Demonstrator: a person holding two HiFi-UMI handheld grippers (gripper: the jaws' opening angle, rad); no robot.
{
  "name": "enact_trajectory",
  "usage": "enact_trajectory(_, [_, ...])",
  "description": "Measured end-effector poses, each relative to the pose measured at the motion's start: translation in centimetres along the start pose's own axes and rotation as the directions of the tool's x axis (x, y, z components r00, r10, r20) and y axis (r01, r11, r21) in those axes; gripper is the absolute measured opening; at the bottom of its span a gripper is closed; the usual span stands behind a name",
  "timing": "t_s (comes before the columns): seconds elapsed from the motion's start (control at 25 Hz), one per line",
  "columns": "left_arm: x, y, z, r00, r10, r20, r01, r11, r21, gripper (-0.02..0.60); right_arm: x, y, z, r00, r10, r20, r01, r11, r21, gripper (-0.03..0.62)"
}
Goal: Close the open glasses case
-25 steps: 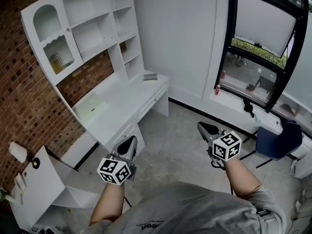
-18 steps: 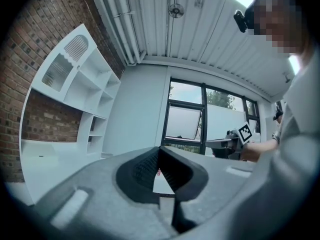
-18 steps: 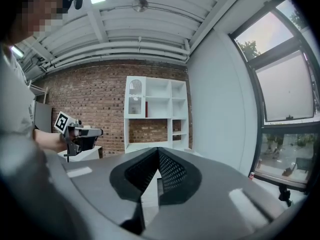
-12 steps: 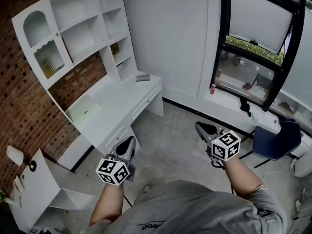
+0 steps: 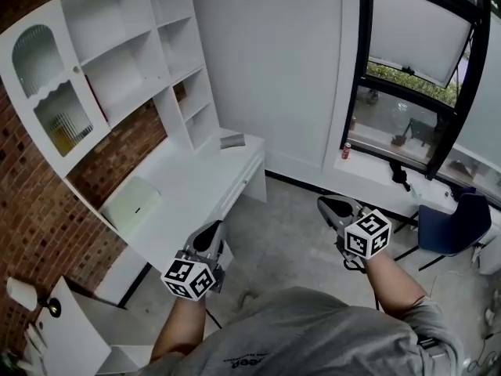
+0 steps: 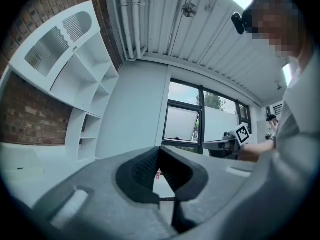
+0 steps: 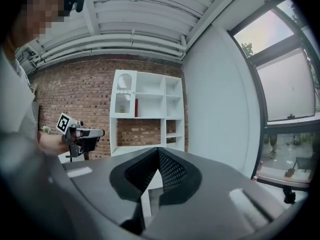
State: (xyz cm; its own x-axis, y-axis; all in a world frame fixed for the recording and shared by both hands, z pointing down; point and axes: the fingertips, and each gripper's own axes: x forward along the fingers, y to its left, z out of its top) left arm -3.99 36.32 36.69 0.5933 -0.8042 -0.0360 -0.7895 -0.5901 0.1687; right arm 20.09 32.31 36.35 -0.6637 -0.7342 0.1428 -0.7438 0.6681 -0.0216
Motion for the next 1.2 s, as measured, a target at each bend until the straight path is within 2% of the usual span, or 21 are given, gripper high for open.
enact_trajectory(0.32, [4.4,12.8,2.7,0.996,-0.086,-0.037,0.086,0.996,-0.002,-0.004,12.8,-0.8,3.3,0.997,-0.076,0.018,0.076,0.997,0.02,0.009])
enact_trajectory(0.52, [6.6,18.1,3.3,0.993,-0.11,-0.043,0.11,0.994,-0.014,-0.005,18.3,-0.9,3.7,0.997,-0.083,0.0,0.083,0.996,0.026,0.009])
enact_trajectory(0.84, [10.4,22.5,2.9,0.992,-0.108,-0.058,0.107,0.994,-0.033,-0.003,23.5,-4.2,2.9,0.998,-0.063,-0.024,0.064,0.997,0.042,0.009])
enact_trajectory(1.04, [14.4,24.2,2.1,0.995,-0.078,-0.06,0.077,0.997,-0.023,-0.005,27.0,-8.5,1.9,0.999,-0.017,-0.032,0.019,0.999,0.045,0.009])
enact_trajectory(1.2, [18.9,26.2,1.4,0.998,-0.022,-0.054,0.022,1.0,-0.006,-0.005,30.8,-13.3,1.9,0.999,0.041,-0.013,-0.04,0.998,0.043,0.009])
